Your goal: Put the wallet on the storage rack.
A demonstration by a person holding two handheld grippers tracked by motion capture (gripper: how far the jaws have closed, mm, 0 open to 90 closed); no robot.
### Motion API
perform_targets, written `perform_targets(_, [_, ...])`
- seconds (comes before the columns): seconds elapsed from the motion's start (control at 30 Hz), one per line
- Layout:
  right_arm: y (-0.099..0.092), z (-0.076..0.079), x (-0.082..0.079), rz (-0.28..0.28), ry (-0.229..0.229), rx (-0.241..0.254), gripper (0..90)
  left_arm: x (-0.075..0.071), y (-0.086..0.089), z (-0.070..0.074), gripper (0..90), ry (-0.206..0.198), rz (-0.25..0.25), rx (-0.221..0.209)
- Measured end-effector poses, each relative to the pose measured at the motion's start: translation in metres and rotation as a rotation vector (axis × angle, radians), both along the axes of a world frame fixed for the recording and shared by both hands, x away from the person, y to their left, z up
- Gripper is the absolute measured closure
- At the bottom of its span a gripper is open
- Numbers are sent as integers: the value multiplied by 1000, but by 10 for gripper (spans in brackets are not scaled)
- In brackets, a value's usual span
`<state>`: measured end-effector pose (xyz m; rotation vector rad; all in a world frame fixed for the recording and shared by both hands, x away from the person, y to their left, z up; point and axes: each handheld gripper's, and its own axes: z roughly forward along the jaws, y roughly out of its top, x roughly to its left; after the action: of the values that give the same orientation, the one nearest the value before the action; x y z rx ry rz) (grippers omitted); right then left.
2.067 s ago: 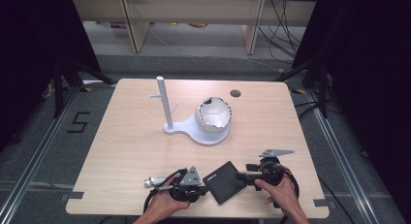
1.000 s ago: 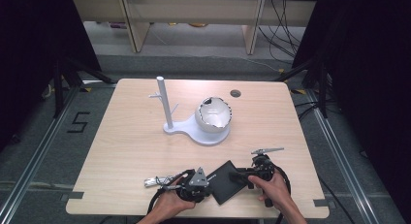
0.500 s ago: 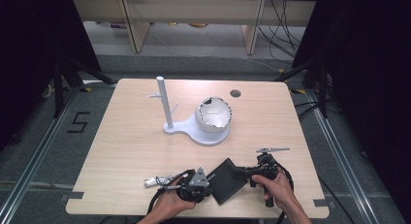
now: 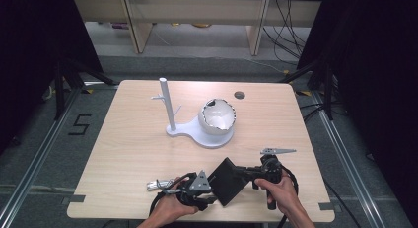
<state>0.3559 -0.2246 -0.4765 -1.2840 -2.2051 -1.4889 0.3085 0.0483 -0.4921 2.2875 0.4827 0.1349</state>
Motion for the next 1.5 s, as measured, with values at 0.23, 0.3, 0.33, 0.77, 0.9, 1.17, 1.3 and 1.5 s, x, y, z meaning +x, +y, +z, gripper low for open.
perform_targets(0.23, [-3, 23, 0, 21, -76, 19, 793, -5, 32, 22, 431, -18, 97, -31])
perform_targets(0.3, [-3, 29, 3, 15, -98, 21, 793, -5, 43, 25, 408, -26, 115, -26])
perform_targets(0.33, [-3, 32, 4, 8, -99, 25, 793, -6, 48, 26, 398, -13, 133, -37])
perform_targets(0.77, [-12, 60, 30, -61, -148, 38, 792, -11, 97, 25, 322, -24, 239, -20])
perform_targets(0.9, [-16, 65, 39, -86, -175, 23, 793, -12, 108, 23, 298, -27, 267, -11])
perform_targets(1.17, [-21, 76, 53, -111, -201, 44, 793, -17, 119, 23, 264, -31, 291, -12])
perform_targets(1.3, [-25, 87, 66, -144, -230, 54, 793, -17, 119, 23, 256, -27, 299, -15])
perform_targets(1.5, [-28, 99, 87, -193, -231, 44, 792, -17, 120, 23, 245, -30, 294, 3])
